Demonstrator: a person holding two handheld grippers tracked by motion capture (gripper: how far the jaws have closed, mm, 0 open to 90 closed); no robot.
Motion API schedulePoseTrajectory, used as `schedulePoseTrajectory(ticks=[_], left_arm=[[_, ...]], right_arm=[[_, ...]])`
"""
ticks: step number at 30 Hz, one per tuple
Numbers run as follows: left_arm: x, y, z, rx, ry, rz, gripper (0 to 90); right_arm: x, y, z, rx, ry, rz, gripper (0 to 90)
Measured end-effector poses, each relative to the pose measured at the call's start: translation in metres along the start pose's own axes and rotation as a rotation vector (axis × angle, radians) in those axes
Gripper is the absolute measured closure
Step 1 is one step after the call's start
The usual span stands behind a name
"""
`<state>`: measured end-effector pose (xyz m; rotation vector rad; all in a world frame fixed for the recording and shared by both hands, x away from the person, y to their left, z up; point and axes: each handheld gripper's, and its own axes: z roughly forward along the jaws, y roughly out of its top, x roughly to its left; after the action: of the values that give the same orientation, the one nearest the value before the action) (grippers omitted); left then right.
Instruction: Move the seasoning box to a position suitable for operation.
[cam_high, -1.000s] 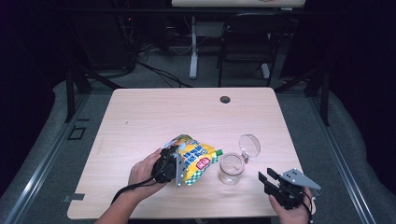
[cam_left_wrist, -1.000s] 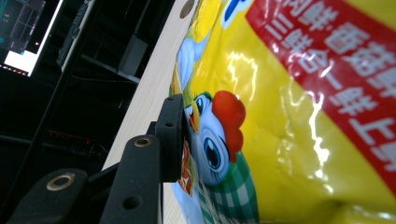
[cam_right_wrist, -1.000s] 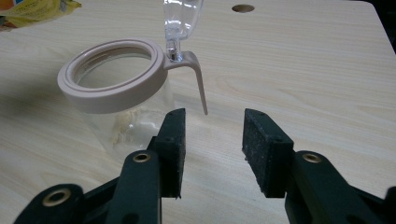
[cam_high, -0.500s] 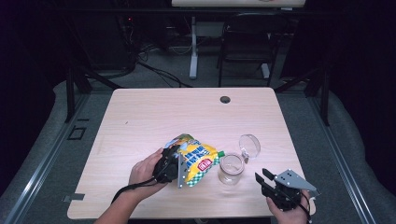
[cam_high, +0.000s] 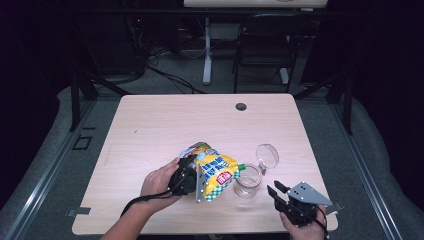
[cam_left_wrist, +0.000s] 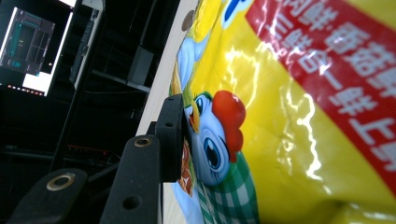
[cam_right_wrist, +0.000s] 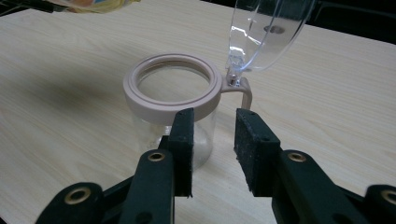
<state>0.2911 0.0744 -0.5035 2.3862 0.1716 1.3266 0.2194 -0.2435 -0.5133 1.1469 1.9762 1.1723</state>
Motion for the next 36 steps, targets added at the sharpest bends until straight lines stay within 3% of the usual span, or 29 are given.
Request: schedulePoseTrajectory(ticks=[7,16,21,27,33,36], left_arm=[[-0.002,0.003,0.002,0.008,0.009,0.024,63.2],[-0.002,0.003,0.004,0.01,0.007,0.02,63.2],[0.001,0.003,0.005,0.018,0.011,0.016,63.2],[0.002,0.002,0.006,0.019,0.008,0.016,63.2],[0.002,0.003,0.01,0.029,0.006,0.026,63.2],[0.001,0.004,0.011,0.033,0.001,0.035,63.2]], right_arm=[[0.005,0.002,0.0,-0.001,0.002,-0.026,68.0],[0.019,0.012,0.008,0.015,-0.007,-0.154,67.7],[0.028,0.021,0.017,0.027,0.018,-0.208,67.7],[0.032,0.037,0.03,0.047,0.053,-0.223,67.8],[0.03,0.048,0.04,0.061,0.046,-0.255,65.3],[0.03,0.044,0.043,0.054,0.016,-0.288,63.6]])
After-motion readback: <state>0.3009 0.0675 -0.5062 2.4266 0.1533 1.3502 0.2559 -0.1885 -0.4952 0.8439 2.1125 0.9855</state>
